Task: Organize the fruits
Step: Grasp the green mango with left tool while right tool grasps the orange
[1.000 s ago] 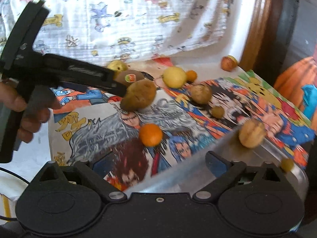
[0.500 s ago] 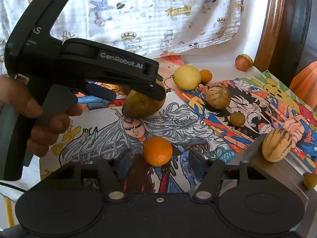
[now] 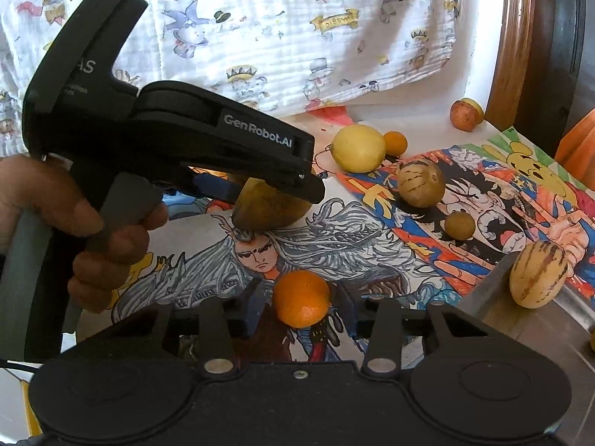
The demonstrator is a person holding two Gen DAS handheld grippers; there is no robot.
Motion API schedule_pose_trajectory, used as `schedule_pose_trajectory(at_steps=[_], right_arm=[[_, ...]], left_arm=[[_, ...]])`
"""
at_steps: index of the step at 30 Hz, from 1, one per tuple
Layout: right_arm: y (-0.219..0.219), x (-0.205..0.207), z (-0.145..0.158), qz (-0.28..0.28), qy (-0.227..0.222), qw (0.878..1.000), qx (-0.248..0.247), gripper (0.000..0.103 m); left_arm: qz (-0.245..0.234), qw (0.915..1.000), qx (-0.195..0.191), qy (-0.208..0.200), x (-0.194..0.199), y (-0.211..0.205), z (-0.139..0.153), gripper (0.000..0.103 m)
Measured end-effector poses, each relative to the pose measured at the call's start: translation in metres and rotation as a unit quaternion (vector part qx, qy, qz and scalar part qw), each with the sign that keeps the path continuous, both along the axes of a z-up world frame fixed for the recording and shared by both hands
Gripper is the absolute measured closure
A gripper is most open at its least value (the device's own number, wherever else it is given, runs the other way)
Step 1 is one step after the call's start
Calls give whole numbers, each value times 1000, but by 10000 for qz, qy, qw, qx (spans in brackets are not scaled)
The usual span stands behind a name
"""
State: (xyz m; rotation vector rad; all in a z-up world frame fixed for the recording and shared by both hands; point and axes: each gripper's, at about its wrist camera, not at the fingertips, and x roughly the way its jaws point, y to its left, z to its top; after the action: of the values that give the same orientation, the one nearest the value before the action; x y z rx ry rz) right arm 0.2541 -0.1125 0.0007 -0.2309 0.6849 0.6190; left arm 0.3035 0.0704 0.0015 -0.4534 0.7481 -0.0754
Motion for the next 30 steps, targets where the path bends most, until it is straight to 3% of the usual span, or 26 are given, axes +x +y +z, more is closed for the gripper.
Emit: schedule_pose_trajectory(at_steps=[5,11,30], right_arm=[[0,-1,-1,9,14,10000,39,63],[-3,1,-1,-66,79,9999,117,68],[-32,-28,8,-534,64,9967,603,69]], left_arm=[[32,10000,11,27,2,-2,-1,38],[79,10000,-18,51,1,-1,-2,45],[92,9999,52,64,-31,-18,5,47]])
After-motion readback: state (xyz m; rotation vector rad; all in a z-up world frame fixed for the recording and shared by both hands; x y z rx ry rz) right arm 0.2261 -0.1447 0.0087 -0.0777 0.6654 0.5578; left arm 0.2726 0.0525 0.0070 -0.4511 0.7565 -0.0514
